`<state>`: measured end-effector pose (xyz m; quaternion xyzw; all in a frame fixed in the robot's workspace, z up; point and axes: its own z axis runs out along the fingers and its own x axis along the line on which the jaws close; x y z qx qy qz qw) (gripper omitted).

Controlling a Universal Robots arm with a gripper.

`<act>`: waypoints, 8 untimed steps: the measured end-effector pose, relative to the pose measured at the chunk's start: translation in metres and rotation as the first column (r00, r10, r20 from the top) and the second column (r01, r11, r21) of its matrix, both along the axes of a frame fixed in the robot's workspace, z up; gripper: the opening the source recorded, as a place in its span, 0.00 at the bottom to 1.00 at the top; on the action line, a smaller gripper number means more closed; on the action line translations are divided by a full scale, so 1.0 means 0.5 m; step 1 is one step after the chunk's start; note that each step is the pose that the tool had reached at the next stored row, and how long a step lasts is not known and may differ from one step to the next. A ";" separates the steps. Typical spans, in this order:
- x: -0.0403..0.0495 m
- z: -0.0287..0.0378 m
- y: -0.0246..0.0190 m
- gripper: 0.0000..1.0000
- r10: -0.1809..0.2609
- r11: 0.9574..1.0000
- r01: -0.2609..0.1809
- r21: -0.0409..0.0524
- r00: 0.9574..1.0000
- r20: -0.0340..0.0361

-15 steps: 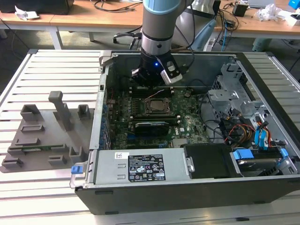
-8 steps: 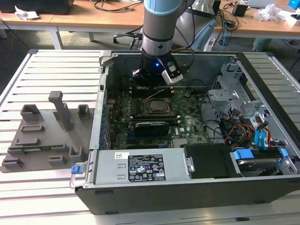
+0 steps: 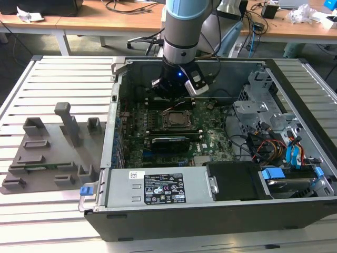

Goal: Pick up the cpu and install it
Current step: 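Install the first cpu locking lever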

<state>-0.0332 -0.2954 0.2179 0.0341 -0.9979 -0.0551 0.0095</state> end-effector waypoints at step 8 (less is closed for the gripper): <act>0.016 -0.017 0.0000 0.11 0.000 1.000 0.000 0.000 1.000 -0.001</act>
